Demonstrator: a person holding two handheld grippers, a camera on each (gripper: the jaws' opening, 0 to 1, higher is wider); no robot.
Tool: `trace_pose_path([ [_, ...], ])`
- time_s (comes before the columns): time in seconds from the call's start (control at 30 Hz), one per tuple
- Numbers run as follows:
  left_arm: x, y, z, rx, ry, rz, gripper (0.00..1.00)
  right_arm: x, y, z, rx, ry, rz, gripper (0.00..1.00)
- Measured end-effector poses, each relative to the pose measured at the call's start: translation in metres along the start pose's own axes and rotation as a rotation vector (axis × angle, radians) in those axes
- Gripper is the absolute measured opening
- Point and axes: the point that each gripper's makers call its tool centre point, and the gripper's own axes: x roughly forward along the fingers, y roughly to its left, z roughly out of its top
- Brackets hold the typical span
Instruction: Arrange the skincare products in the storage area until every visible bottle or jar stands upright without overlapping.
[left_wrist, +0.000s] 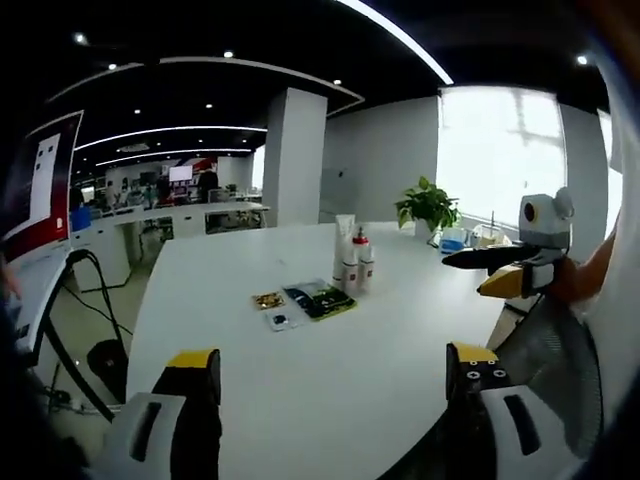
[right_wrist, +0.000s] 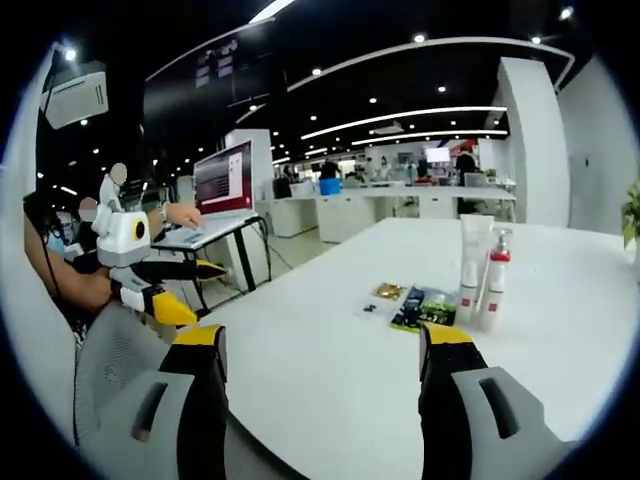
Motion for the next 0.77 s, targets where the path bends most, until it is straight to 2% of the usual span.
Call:
trace_pose_path([
  [0.33, 0.004, -0.013, -0.014, 0.109, 0.051, -0.034, 1.0, 0.001, 0.004, -0.003, -0.007, 0.014, 0.014, 0.74],
  [0.77, 0.004, -0.009, -0.012, 0.095, 0.043, -0.026, 1.0, 0.003, 0.006, -0.006, -0.011, 0.034, 0.025, 0.74],
])
